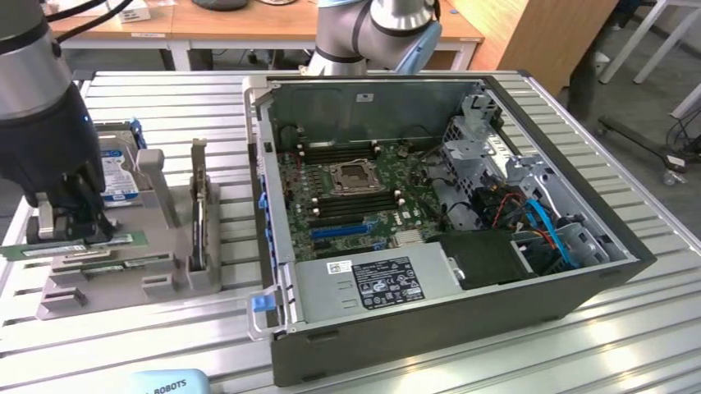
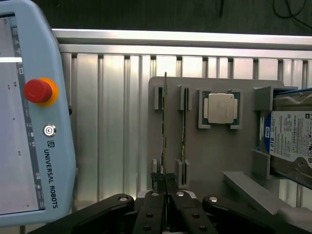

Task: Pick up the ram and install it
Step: 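Pick up the ram and move it above insertion slot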

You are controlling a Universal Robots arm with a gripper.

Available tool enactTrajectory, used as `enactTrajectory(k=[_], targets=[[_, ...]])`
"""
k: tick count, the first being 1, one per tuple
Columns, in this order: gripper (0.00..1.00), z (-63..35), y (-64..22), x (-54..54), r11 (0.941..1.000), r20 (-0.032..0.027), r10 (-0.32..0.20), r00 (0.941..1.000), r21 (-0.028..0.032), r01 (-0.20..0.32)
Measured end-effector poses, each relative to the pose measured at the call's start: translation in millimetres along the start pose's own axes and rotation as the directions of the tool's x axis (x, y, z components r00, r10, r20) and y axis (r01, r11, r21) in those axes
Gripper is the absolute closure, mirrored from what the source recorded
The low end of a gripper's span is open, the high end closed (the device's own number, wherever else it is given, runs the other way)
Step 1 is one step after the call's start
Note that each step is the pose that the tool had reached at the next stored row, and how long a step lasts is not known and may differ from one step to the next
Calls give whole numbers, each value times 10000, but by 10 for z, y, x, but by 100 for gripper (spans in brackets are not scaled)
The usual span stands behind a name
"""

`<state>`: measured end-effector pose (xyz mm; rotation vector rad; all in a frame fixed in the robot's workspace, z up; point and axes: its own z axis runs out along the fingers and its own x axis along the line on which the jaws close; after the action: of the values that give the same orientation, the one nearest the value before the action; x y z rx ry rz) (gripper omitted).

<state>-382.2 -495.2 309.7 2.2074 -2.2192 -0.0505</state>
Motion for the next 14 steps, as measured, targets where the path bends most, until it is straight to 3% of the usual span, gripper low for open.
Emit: enactTrajectory(k=[14], targets=[[89, -280, 8, -4, 10000, 0, 2, 10000, 0, -2]])
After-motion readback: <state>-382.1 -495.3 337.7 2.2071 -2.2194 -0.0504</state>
